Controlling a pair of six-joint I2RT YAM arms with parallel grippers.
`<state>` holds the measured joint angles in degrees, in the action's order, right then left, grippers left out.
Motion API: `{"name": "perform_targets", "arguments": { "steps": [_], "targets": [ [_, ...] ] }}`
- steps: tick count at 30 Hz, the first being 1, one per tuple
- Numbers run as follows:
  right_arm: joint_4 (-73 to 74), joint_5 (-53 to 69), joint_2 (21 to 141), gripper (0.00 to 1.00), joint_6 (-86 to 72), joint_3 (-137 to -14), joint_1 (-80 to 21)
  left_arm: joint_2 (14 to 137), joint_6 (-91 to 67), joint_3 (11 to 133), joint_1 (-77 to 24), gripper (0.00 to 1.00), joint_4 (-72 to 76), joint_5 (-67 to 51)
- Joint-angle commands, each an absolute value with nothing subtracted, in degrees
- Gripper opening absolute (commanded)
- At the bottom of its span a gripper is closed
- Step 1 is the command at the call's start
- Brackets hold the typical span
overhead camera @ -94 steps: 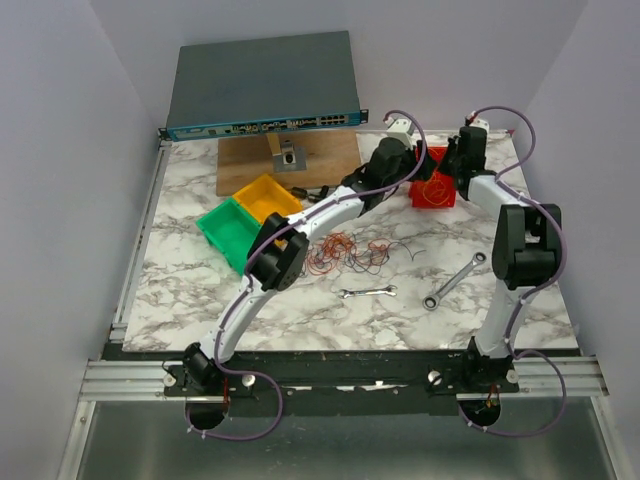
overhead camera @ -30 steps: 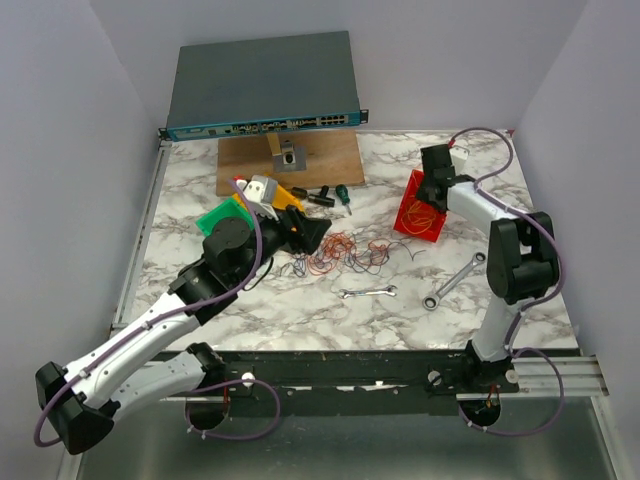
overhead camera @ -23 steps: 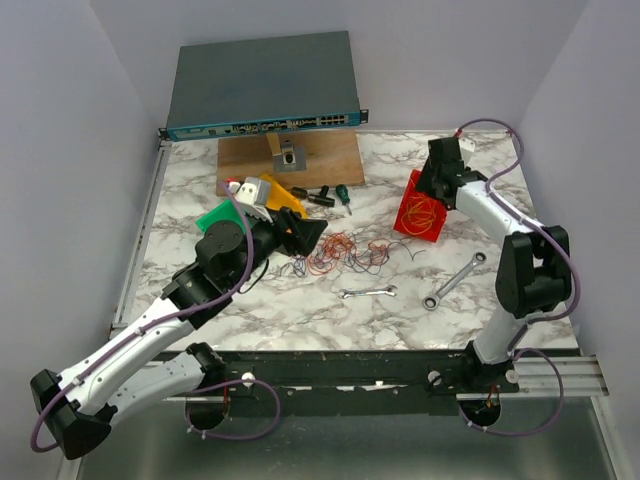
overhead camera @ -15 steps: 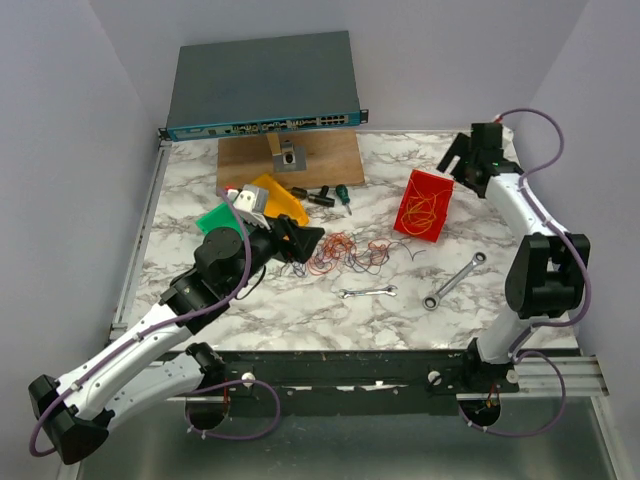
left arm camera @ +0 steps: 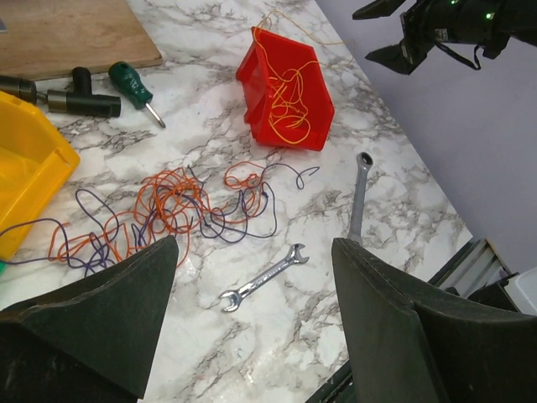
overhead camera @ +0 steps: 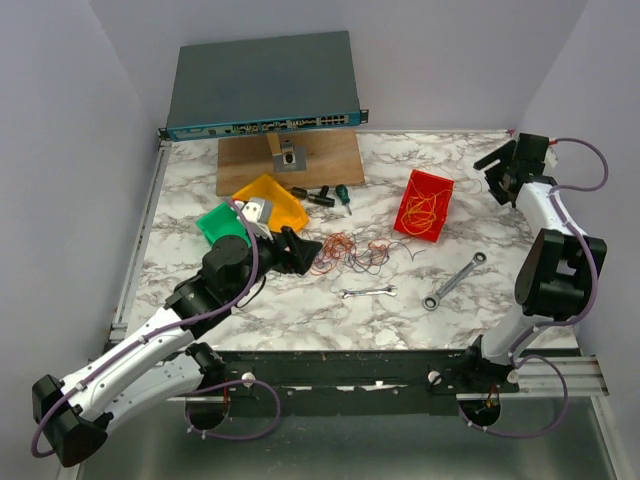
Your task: Untangle the cables
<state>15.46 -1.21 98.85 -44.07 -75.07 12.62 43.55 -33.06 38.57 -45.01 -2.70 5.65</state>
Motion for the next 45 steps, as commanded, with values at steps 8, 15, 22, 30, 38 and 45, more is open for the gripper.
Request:
{"name": "perform_targets", "arguments": {
  "steps": [8, 15, 22, 30, 38, 45],
  "targets": [
    [8.2, 5.5, 98.5, 0.57, -48.6, -70.1, 12.3, 42.5, -32.1, 37.4, -45.2, 0.77, -2.2, 7.6],
    [7.8, 6.6, 98.5, 0.18, -48.8, -68.9, 12.2, 42.3, -32.2, 36.8, -45.2, 0.77, -2.4, 7.3],
    [6.6, 10.4, 95.0, 0.01, -44.0, -66.3, 9.4, 41.9, -32.4, 36.1, -45.2, 0.77, -2.2, 7.3],
    [13.8, 1.5, 94.5, 0.01, -34.1, -68.7, 1.0, 41.8, -32.4, 35.8, -45.2, 0.77, -2.4, 7.4],
    [13.6, -0.4, 101.8, 0.01, -32.1, -68.9, -2.6, 41.7, -32.7, 35.0, -45.2, 0.77, -2.8, 7.5],
    [12.7, -1.9, 111.6, 0.01, -31.2, -70.7, -4.2, 42.3, -32.6, 34.9, -45.2, 0.77, -2.9, 7.4]
  ]
}}
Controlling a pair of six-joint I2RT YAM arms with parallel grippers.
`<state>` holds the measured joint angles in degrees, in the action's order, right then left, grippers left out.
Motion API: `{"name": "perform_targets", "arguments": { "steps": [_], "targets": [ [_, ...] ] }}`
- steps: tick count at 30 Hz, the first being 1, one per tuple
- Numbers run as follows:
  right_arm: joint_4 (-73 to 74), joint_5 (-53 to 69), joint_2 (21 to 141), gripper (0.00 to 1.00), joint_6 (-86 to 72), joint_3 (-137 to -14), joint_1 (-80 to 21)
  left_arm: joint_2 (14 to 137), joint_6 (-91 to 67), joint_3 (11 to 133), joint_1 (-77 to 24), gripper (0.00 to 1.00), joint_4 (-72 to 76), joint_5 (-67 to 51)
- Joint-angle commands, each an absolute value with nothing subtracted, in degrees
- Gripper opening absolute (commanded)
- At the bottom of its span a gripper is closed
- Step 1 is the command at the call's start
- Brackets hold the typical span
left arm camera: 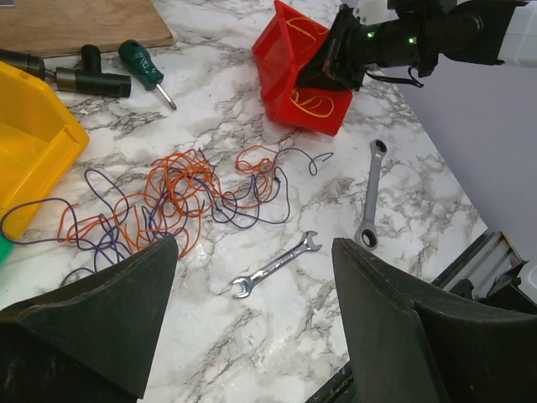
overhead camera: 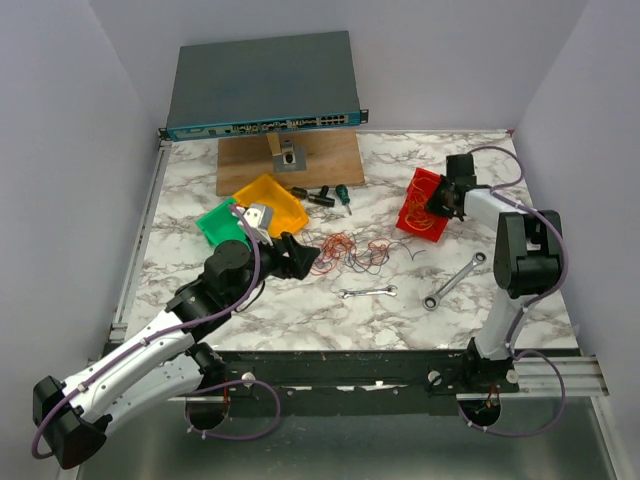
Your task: Untangle the cables
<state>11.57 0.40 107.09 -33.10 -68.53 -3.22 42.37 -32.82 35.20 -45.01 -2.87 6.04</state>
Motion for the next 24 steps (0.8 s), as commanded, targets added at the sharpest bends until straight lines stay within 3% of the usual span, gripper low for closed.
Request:
{"name": "perform_targets", "arguments": {
  "steps": [1, 3, 11, 18, 24],
  "targets": [
    [13.1, -2.4, 112.6, 0.01, -30.9, -71.2, -4.4, 42.4, -32.6, 34.9, -45.3, 0.77, -3.0, 7.3],
    [14.3, -3.8, 113.2, 0.03, -30.5, -72.1, -4.8, 42.7, -32.5, 35.0, -45.2, 0.77, -3.1, 7.4],
    [17.1, -6.4, 104.8, 0.37, -27.9, -71.9, -5.1, 43.4, -32.2, 35.8, -45.2, 0.77, -3.2, 7.3],
    [19.3, -7.1, 99.7, 0.50, -25.6, -74.6, -5.1, 43.9, -32.3, 36.0, -45.2, 0.77, -3.2, 7.0],
    [21.6, -5.3, 102.0, 0.65, -21.5, -80.4, -5.1, 43.7, -32.3, 36.2, -45.2, 0.77, -3.8, 6.8]
  ]
}}
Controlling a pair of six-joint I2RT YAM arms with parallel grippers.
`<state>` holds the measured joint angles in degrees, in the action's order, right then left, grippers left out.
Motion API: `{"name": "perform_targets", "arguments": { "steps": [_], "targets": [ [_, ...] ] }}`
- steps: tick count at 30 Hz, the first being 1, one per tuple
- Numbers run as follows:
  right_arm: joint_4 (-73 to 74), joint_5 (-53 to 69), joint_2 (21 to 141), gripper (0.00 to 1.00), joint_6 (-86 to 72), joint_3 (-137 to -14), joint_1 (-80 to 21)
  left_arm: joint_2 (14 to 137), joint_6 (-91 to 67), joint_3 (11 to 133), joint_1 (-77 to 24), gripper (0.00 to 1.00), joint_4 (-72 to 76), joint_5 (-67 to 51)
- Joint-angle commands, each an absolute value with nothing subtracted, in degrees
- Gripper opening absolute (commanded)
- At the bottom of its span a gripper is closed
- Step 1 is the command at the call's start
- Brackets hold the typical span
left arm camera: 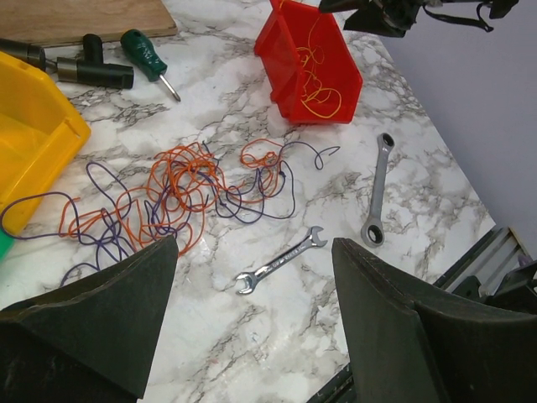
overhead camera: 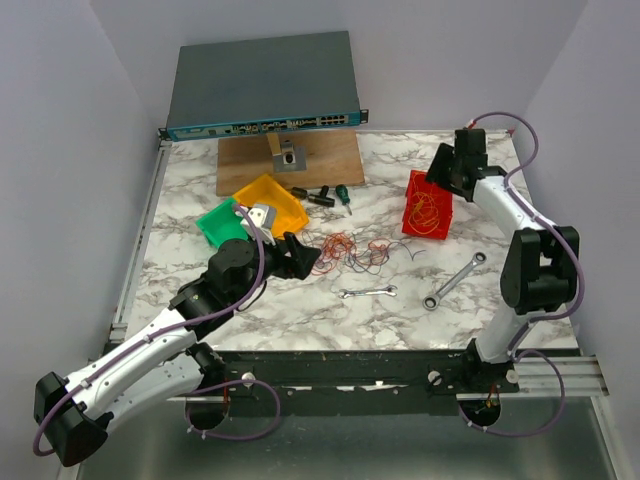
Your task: Untangle the cables
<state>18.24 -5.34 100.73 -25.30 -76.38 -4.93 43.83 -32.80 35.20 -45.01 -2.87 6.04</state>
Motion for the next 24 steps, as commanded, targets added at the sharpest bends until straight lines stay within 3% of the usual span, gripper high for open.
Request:
{"name": "perform_targets", "arguments": {
  "steps": [1, 6, 12, 19, 24],
  "targets": [
    [21.5, -5.0, 102.5, 0.69, -21.3, -81.1, -5.1, 43.7, -32.3, 36.3, -45.2, 0.77, -3.9, 6.8],
    [19.9, -1.0, 105.7, 0.85, -20.7, -85.2, -5.1, 43.7, -32.2, 36.4, -45.2, 0.77, -4.1, 6.9],
    [22.9, -0.5, 114.2, 0.85, -22.5, -93.8, -5.1, 44.4, -32.1, 36.6, -45.2, 0.77, -4.2, 6.9],
    [23.1, -1.4, 118.6, 0.75, -25.4, -96.5, -5.1, 45.0, -31.6, 36.9, -45.2, 0.77, -4.2, 6.9],
    [22.9, -1.6, 117.6, 0.49, -25.6, -95.7, -5.1, 45.3, -31.5, 36.9, -45.2, 0.77, -4.2, 7.0]
  ]
}}
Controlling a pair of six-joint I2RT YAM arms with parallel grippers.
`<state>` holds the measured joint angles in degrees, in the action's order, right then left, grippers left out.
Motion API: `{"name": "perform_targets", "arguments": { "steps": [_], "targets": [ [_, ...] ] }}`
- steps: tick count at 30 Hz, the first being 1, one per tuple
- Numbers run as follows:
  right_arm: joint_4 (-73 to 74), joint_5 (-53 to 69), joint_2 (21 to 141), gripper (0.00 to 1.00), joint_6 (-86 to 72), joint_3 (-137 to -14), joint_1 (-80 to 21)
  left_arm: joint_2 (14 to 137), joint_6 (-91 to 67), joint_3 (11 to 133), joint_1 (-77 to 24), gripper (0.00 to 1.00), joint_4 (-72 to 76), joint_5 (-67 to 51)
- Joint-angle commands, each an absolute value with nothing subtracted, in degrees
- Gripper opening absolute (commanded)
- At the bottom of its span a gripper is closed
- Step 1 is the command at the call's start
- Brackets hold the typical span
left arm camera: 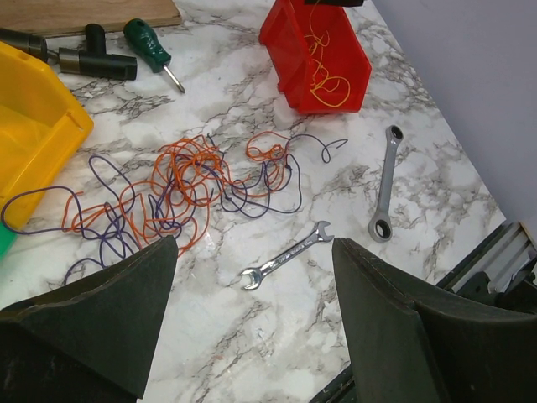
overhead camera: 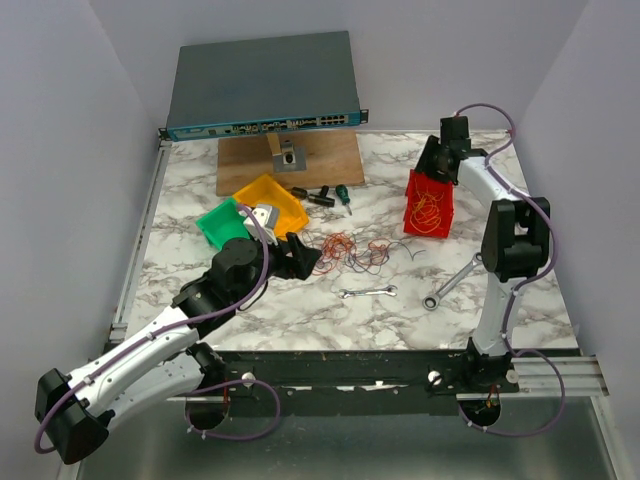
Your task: Untangle the cables
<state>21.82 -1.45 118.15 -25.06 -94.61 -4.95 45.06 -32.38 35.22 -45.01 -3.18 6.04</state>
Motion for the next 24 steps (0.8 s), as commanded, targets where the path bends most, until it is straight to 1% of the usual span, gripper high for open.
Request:
{"name": "perform_targets", "arguments": {
  "steps": [1, 3, 5, 9, 11, 15, 16, 18, 24],
  "targets": [
    [22.6, -1.6, 117.0, 0.48, -25.5, -94.9, -5.1, 45.3, -31.5, 36.9, -45.2, 0.77, -4.2, 7.0],
    [21.8, -2.0, 115.9, 0.43, -25.5, -93.7, -5.1, 45.4, -31.5, 37.0, -45.2, 0.77, -4.1, 7.0],
    [21.4, -2.4, 115.2, 0.30, -25.6, -92.8, -5.1, 45.5, -31.5, 37.1, -45.2, 0.77, -4.2, 6.9],
    [21.5, -2.7, 114.2, 0.06, -25.6, -92.0, -5.1, 45.5, -31.6, 37.1, -45.2, 0.77, -4.1, 6.7],
    [21.5, -2.7, 113.2, 0.04, -25.7, -91.4, -5.1, 45.5, -31.6, 37.1, -45.2, 0.77, -4.2, 6.7],
    [21.1, -1.1, 110.5, 0.03, -25.7, -88.7, -5.1, 45.2, -31.6, 37.1, -45.2, 0.77, -4.4, 6.8],
    [20.7, -0.5, 109.7, 0.01, -25.8, -87.7, -5.2, 45.1, -31.6, 37.1, -45.2, 0.77, -4.4, 6.8],
    [19.3, 1.2, 107.5, 0.00, -26.0, -84.6, -5.7, 45.1, -31.7, 37.0, -45.2, 0.77, -4.1, 6.9],
    [14.3, 0.3, 101.7, 0.01, -25.5, -76.6, -6.6, 45.6, -32.0, 37.0, -45.3, 0.77, -4.0, 6.2]
  ]
}}
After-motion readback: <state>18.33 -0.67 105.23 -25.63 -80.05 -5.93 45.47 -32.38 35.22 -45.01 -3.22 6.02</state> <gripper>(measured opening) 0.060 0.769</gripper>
